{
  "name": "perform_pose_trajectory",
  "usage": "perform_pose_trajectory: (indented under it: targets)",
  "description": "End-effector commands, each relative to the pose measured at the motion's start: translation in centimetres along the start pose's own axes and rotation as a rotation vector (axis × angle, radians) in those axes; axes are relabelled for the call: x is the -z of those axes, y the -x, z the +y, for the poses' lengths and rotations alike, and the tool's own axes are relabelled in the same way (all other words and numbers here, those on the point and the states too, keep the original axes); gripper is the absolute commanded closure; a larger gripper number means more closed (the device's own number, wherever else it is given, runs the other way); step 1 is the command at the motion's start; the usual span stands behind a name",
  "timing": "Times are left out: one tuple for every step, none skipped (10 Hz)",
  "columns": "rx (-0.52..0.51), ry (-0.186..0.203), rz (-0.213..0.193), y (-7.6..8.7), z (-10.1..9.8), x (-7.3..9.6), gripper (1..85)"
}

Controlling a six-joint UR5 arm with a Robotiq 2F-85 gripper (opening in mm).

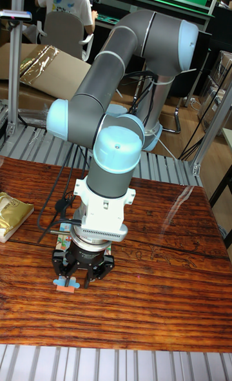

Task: Assemble one piece of a puzzle

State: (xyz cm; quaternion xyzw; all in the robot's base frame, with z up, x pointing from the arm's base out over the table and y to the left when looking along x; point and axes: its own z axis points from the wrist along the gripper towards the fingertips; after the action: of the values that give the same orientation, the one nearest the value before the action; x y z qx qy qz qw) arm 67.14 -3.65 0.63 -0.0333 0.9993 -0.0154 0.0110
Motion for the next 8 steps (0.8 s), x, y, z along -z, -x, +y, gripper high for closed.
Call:
perform_pose_trajectory:
  targets:
    - [-0.009, -0.003, -0.004, 0.2, -0.1, 0.4, 43.7]
    - [-0.005, -0.006, -0.002, 0.2, -0.2, 0.3, 43.7]
    - [-0.004, -0.015, 0.006, 0.0, -0.4, 0.4, 44.3]
    - [-0.029, 0.003, 0.019, -0.1, 0.3, 0.6, 44.7]
    - [-0.061, 0.012, 0.034, -0.5, 0.6, 0.6, 45.0]
    - [-0.083, 0.02, 0.037, -0.5, 0.8, 0.6, 44.7]
    - [-0.087, -0.019, 0.04, -0.7, -0.2, 0.6, 43.7]
    - [-0.097, -0.047, 0.032, -0.5, -1.0, 0.6, 43.7]
